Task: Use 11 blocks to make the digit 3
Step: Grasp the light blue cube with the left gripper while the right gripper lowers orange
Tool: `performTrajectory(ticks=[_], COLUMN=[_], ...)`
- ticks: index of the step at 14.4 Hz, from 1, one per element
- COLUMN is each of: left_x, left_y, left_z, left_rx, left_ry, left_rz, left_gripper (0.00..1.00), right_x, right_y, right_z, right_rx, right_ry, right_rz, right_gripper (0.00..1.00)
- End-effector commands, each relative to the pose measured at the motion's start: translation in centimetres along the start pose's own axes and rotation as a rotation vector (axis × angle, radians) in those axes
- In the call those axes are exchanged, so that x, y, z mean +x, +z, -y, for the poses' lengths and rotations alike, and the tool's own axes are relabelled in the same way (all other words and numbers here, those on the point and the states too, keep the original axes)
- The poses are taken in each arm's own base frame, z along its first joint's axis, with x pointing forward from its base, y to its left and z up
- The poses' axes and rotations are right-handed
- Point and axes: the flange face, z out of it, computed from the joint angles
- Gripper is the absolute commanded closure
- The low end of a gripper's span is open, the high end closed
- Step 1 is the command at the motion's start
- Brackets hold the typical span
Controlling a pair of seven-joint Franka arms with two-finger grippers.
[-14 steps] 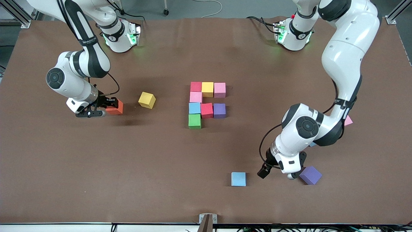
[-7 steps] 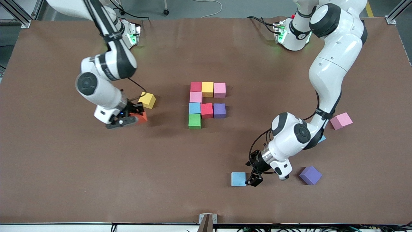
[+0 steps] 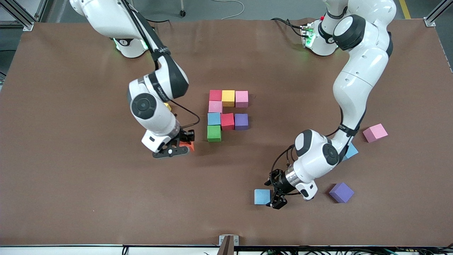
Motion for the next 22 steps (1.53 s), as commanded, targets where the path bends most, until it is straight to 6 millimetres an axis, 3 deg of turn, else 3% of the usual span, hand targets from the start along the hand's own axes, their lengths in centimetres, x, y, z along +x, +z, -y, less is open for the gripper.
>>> performTrajectory(ticks=[1, 3, 6, 8, 16, 20, 22], left_x=[-0.1, 1.0, 2.0, 1.8, 1.6, 1.3, 1.3], left_y=[0.2, 1.0, 1.0, 1.8, 2.5, 2.6, 2.5], left_z=[-0.6, -0.4, -1.5, -1.1, -0.6, -0.5, -0.6], left_rx=[0.004, 0.008, 0.015, 0.02, 0.027, 0.027, 0.026], left_ry=[-0.019, -0.012, -0.033, -0.037, -0.049, -0.055, -0.054], left_rz=[0.012, 0.011, 0.014, 0.02, 0.035, 0.045, 0.043], left_gripper=[0.0, 0.0, 0.0, 0.0, 0.05, 0.18, 0.3], right_x=[1.9, 2.1, 2.9, 3.1, 3.1, 2.6, 2.5], right_y=[1.0, 1.8, 2.9, 3.9, 6.8, 8.0, 8.5], right_z=[3.2, 5.3, 6.4, 8.1, 8.6, 9.1, 9.2], right_rx=[0.025, 0.024, 0.028, 0.044, 0.029, 0.021, 0.018], right_ry=[0.061, 0.088, 0.112, 0.134, 0.139, 0.133, 0.133], right_rz=[0.042, 0.039, 0.028, 0.028, 0.037, 0.049, 0.055], right_gripper=[1.0, 1.0, 1.0, 1.0, 1.0, 1.0, 1.0])
